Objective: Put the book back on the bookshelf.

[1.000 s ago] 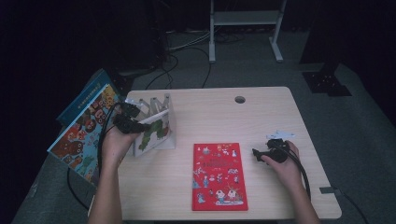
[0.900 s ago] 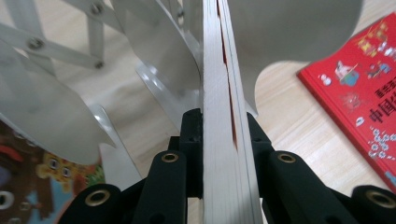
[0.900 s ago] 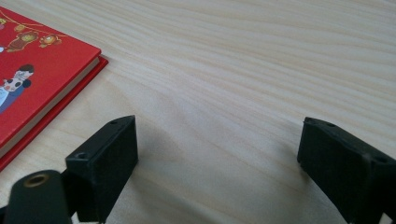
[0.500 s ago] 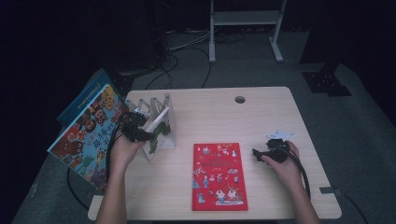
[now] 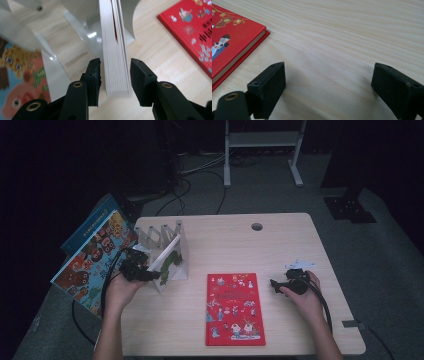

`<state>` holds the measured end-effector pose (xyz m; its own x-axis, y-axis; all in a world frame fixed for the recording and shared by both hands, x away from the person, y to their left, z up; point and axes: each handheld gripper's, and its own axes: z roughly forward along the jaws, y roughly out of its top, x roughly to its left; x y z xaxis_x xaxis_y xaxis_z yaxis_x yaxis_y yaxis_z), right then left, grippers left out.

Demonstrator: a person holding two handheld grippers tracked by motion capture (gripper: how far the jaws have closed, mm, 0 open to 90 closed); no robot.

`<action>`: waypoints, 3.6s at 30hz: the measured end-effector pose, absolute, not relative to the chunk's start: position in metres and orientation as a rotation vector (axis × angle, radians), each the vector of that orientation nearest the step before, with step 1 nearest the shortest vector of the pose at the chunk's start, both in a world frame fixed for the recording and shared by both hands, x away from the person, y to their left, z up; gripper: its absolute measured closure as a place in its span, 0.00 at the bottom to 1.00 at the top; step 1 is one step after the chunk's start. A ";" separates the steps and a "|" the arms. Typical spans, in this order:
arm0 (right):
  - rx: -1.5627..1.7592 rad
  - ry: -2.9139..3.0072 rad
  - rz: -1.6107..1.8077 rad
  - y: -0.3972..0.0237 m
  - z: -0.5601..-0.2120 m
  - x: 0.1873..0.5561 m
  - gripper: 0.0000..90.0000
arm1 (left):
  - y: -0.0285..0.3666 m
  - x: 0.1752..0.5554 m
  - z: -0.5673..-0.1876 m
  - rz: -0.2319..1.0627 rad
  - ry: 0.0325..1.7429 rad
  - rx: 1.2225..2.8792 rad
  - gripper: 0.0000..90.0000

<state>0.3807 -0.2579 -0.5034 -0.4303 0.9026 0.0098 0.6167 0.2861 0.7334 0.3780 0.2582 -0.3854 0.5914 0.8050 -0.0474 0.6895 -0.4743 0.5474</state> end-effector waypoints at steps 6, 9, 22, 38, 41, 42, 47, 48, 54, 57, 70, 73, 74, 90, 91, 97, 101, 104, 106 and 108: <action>1.363 2.152 0.948 -0.258 -0.503 0.381 0.13 | 0.261 0.375 -0.392 0.271 1.166 2.327 0.79; 1.364 2.152 0.948 -0.258 -0.503 0.381 0.13 | 0.259 0.376 -0.392 0.268 1.168 2.331 0.79; 1.363 2.152 0.948 -0.258 -0.503 0.381 0.13 | 0.215 0.382 -0.392 0.235 1.069 2.388 0.71; 1.363 2.153 0.948 -0.258 -0.503 0.381 0.13 | 0.182 0.387 -0.393 0.230 1.034 2.380 0.64; 1.364 2.152 0.948 -0.258 -0.503 0.381 0.13 | 0.186 0.386 -0.394 0.227 1.029 2.374 0.64; 1.364 2.152 0.948 -0.258 -0.503 0.381 0.13 | 0.186 0.386 -0.394 0.227 1.029 2.374 0.63; 1.367 2.151 0.947 -0.258 -0.503 0.381 0.13 | 0.194 0.380 -0.390 0.234 0.990 2.352 0.53; 1.370 2.149 0.946 -0.258 -0.503 0.381 0.13 | 0.195 0.379 -0.388 0.239 0.985 2.348 0.51; 1.375 2.153 0.935 -0.254 -0.498 0.376 0.37 | 0.205 0.369 -0.371 0.298 0.954 2.319 0.43; 1.379 2.176 0.930 -0.248 -0.494 0.374 0.40 | 0.208 0.368 -0.365 0.316 0.949 2.316 0.42; 1.340 2.215 0.998 -0.223 -0.485 0.367 0.40 | 0.202 0.361 -0.357 0.336 0.903 2.305 0.40; 1.334 2.226 1.009 -0.218 -0.486 0.367 0.40 | 0.194 0.364 -0.360 0.320 0.876 2.309 0.40; 1.330 2.238 1.003 -0.215 -0.486 0.367 0.40 | 0.190 0.365 -0.362 0.316 0.864 2.312 0.39; 1.324 2.350 1.030 -0.176 -0.485 0.373 0.42 | 0.136 0.383 -0.393 0.199 0.720 2.336 0.36; 1.327 2.360 1.033 -0.174 -0.485 0.374 0.42 | 0.134 0.384 -0.394 0.193 0.717 2.333 0.35; 1.365 2.394 1.048 -0.168 -0.485 0.380 0.41 | 0.128 0.386 -0.399 0.184 0.705 2.341 0.35; 1.362 2.422 1.091 -0.159 -0.487 0.390 0.41 | 0.126 0.388 -0.403 0.182 0.702 2.351 0.35; 1.323 2.463 1.091 -0.147 -0.487 0.400 0.41 | 0.124 0.389 -0.406 0.174 0.705 2.353 0.34; 1.296 2.491 1.087 -0.138 -0.486 0.405 0.41 | 0.123 0.389 -0.409 0.171 0.705 2.358 0.34; 1.272 2.517 1.089 -0.130 -0.485 0.410 0.41 | 0.120 0.389 -0.411 0.164 0.704 2.364 0.34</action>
<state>0.4099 -0.1303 -0.4853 -0.6402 0.7408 0.2033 0.6554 0.3887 0.6476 0.3894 0.1202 -0.4115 0.8477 0.5267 -0.0635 0.4445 -0.6398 0.6270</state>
